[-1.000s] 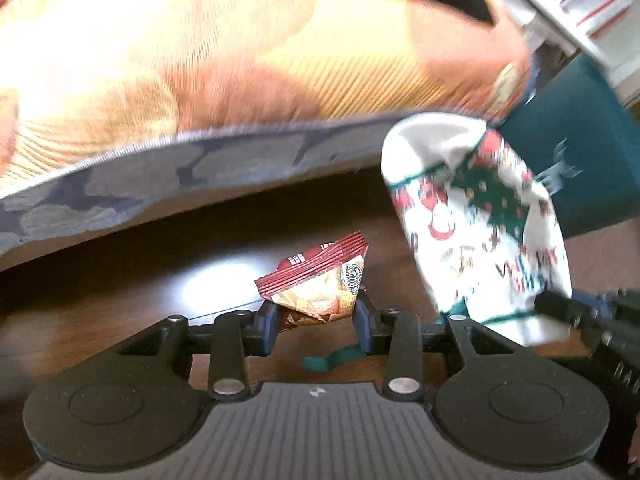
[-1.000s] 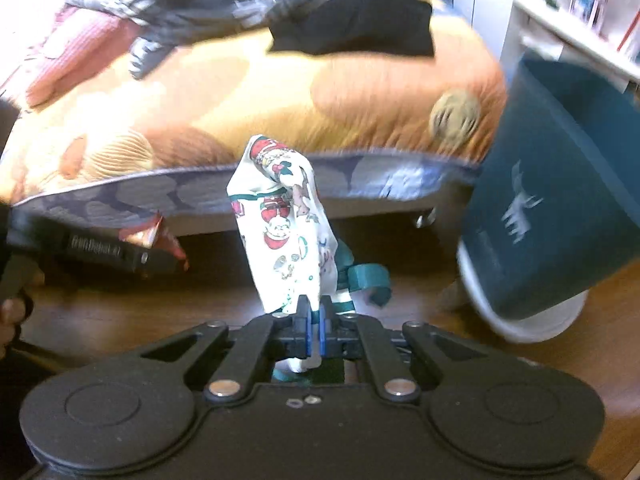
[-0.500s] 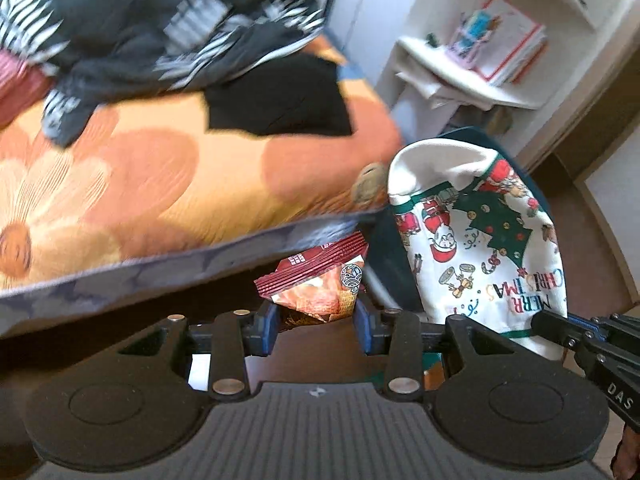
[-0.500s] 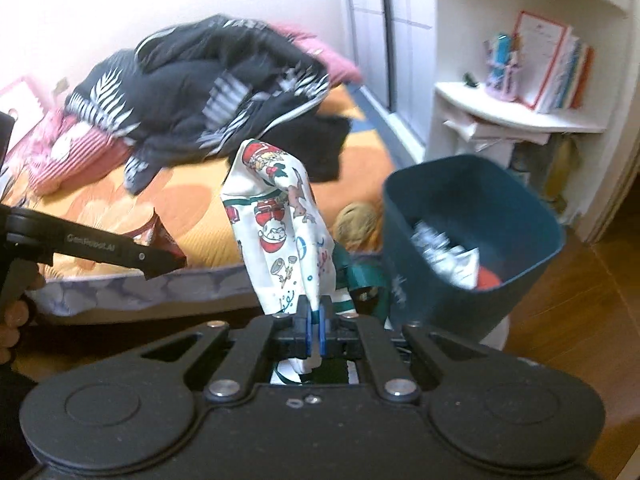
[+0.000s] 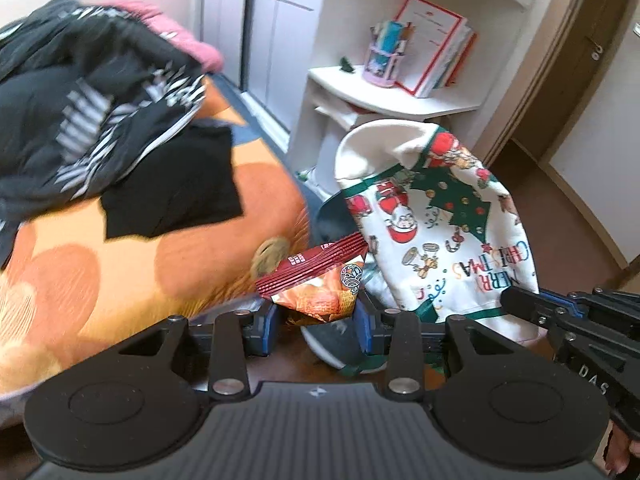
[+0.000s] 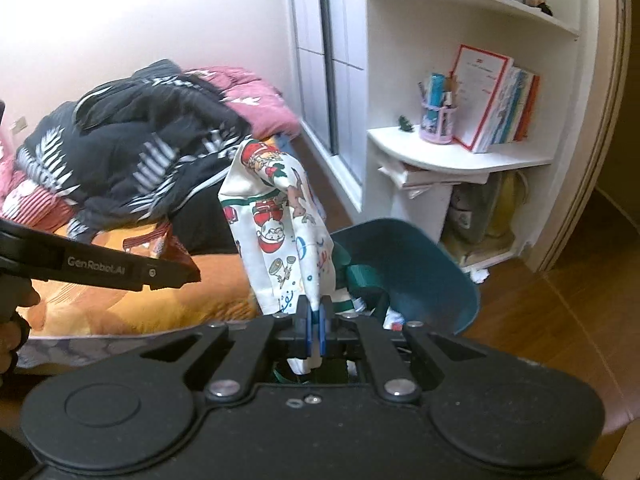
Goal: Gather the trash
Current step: 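Carry the wrapper with left tool while right tool carries the gift bag over the wastebasket, then open both tools to drop the wrapper and gift bag into the wastebasket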
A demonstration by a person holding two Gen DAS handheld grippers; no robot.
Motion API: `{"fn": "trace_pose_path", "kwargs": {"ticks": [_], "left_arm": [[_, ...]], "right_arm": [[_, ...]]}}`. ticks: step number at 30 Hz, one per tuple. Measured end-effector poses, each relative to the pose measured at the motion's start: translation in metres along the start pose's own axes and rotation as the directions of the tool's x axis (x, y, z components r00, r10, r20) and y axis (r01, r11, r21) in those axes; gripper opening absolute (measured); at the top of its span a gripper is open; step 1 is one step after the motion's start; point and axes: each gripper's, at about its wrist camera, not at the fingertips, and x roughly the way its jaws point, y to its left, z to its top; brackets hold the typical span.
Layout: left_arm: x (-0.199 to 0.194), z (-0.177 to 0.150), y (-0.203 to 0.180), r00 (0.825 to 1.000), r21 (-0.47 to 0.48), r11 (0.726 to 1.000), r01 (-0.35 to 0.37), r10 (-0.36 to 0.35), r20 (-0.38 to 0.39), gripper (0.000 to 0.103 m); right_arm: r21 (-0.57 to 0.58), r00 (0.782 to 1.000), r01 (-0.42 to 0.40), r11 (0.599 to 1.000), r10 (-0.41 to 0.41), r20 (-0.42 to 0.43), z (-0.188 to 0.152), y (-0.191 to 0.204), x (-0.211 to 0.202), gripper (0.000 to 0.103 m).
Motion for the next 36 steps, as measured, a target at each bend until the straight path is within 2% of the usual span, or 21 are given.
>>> {"fn": "trace_pose_path", "kwargs": {"ticks": [6, 14, 20, 27, 29, 31, 36], "left_arm": [[0.033, 0.029, -0.034, 1.000, 0.037, 0.999, 0.018, -0.018, -0.006, 0.037], [0.099, 0.046, -0.054, 0.996, 0.036, 0.999, 0.040, -0.037, -0.076, 0.037], [0.151, 0.045, -0.060, 0.989, 0.065, 0.997, 0.037, -0.028, -0.144, 0.037], [0.205, 0.032, -0.070, 0.969, 0.117, 0.992, 0.040, -0.009, -0.248, 0.037], [0.215, 0.030, -0.071, 0.963, 0.130, 0.991, 0.034, 0.002, -0.271, 0.037], [0.225, 0.028, -0.072, 0.955, 0.130, 0.991, 0.040, 0.000, -0.296, 0.037], [0.239, 0.024, -0.076, 0.946, 0.137, 0.990, 0.038, 0.009, -0.323, 0.037]], "right_arm": [[0.022, 0.999, 0.047, 0.999, -0.047, -0.008, 0.016, -0.031, 0.027, 0.004], [0.079, 0.993, 0.100, 0.992, -0.095, -0.068, 0.025, -0.065, 0.082, 0.004], [0.122, 0.982, 0.134, 0.983, -0.115, -0.150, 0.015, -0.083, 0.128, 0.004], [0.165, 0.965, 0.148, 0.975, -0.107, -0.239, -0.006, -0.096, 0.170, 0.005], [0.181, 0.962, 0.147, 0.973, -0.098, -0.254, -0.010, -0.098, 0.176, 0.006], [0.193, 0.960, 0.145, 0.970, -0.090, -0.264, -0.012, -0.100, 0.179, 0.012], [0.183, 0.958, 0.151, 0.972, -0.098, -0.268, -0.018, -0.101, 0.176, 0.016]]}}
